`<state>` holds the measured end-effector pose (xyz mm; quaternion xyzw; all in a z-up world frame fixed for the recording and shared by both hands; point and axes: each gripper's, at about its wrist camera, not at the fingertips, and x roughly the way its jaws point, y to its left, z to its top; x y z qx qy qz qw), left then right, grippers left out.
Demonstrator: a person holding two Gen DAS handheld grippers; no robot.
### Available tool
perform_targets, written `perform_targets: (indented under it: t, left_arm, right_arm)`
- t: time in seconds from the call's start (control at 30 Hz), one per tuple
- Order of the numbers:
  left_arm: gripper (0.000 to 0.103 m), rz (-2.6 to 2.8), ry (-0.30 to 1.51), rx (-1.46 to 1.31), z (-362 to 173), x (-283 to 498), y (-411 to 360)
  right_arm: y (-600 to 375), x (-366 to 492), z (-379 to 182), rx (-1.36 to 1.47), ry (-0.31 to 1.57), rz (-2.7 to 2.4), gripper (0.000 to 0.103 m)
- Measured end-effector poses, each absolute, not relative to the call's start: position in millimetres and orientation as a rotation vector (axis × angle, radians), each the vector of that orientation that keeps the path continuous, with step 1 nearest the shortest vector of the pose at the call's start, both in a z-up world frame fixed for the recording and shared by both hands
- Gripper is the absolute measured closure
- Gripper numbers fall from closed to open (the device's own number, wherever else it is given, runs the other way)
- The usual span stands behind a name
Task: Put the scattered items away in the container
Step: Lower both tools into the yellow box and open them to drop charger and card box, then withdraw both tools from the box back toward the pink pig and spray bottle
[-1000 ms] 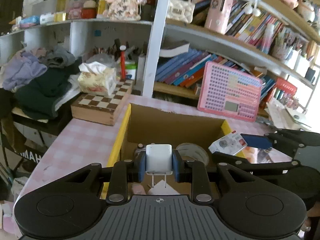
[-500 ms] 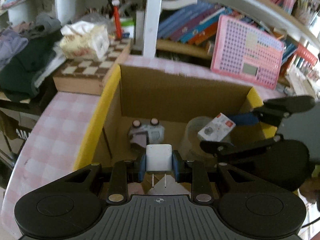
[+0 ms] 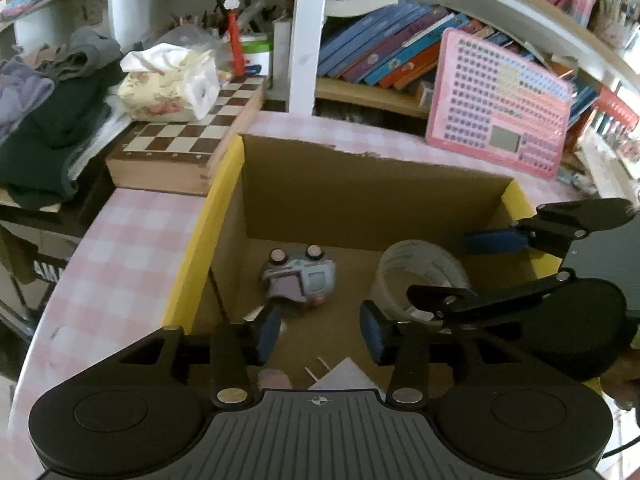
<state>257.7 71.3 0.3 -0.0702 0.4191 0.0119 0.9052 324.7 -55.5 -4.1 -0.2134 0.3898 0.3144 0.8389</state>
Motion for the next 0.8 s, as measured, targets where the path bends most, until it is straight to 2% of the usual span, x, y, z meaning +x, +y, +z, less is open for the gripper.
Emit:
perform_targets:
  t: [0.13, 0.23, 0.8]
  left_arm:
    - [0.043, 0.025, 0.825, -0.122, 8.4, 247.7, 67.1]
    - [0.038, 0.002, 0.800, -0.120, 14.5, 240.6, 66.5]
    - [0.031, -0.045, 0.635, -0.099, 54.4, 163.8, 72.5]
  right_arm:
    - [-63.9, 320.7, 5.6, -0.420, 0.797, 0.636, 0.041]
    - [-71.1, 315.4, 14.4, -0.384, 0.775, 0.617, 0.038]
    - [-93.6, 235.4, 61.0, -0.233, 0.642, 0.528, 0.032]
